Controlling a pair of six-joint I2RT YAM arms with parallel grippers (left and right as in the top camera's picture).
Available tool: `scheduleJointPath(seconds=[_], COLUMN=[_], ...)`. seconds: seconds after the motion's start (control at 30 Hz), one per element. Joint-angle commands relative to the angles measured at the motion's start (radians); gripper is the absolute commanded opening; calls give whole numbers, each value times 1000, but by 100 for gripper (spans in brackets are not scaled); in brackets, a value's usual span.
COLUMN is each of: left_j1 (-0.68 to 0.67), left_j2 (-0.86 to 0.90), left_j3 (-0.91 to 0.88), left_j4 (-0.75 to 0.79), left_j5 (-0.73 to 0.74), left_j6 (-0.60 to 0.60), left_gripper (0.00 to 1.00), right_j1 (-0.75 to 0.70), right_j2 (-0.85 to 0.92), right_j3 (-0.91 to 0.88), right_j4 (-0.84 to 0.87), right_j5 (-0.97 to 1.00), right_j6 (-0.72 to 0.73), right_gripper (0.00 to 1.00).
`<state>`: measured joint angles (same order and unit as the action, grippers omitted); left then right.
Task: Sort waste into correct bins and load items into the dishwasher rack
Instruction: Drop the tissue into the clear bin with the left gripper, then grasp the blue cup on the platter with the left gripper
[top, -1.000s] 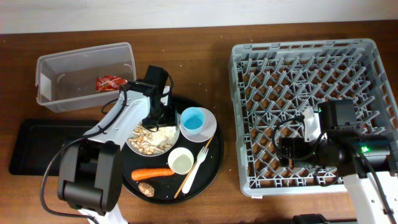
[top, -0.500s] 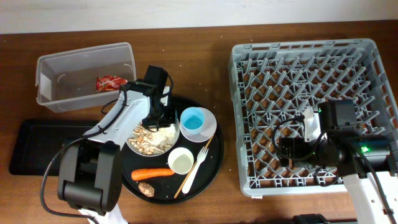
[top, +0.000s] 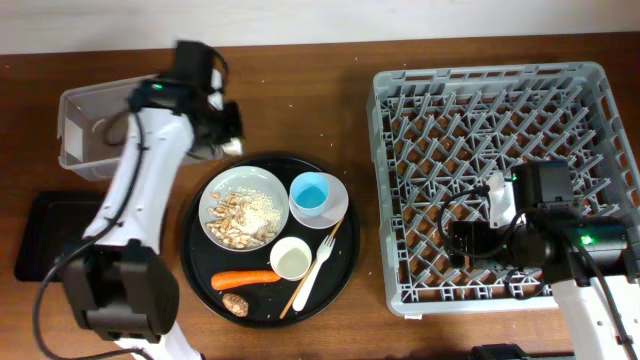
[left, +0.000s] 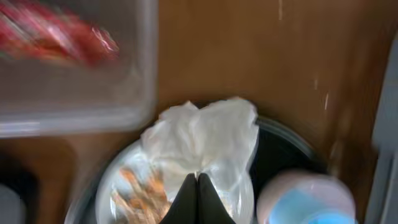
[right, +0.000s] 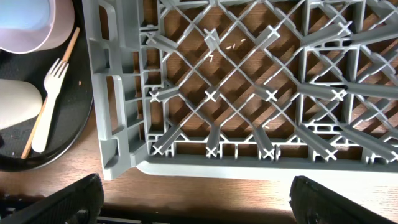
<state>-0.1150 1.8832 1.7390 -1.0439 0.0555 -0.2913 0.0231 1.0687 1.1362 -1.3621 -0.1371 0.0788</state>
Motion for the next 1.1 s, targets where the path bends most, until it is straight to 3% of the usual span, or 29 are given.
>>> scheduleJointPath(seconds=[0.0, 0.13, 0.17, 0.2, 0.3, 0.63, 0.8, 0.93, 1.07], left_j1=[94, 164, 172, 175, 175, 164, 71, 5, -102], left_j2=[-24, -6, 4, 18, 60, 97, 26, 5, 5], left_j3=[46, 46, 46, 46, 44, 44, 44, 44, 44], left_j4=[87, 144, 148, 147, 132, 34, -48, -282, -307], left_j5=[-36, -62, -64, -64, -63, 18, 27, 118, 140], left_j6=[8, 8, 8, 8, 8, 9, 62, 62, 99], left_gripper=[1, 2, 15, 20, 27, 30, 36, 40, 41], right_j1=[3, 3, 3, 3, 3, 3, 3, 3, 3], right_j2=[0, 0, 0, 0, 0, 0, 0, 0, 0], right_j3=[14, 14, 14, 14, 14, 14, 14, 14, 14], right_j4=[0, 0, 0, 0, -2, -4, -4, -4, -4], right_j5=[-5, -6, -6, -6, -6, -5, -6, -6, -6], right_j6=[5, 5, 5, 5, 5, 5, 5, 5, 5], right_gripper=[98, 98, 98, 98, 98, 98, 98, 98, 98])
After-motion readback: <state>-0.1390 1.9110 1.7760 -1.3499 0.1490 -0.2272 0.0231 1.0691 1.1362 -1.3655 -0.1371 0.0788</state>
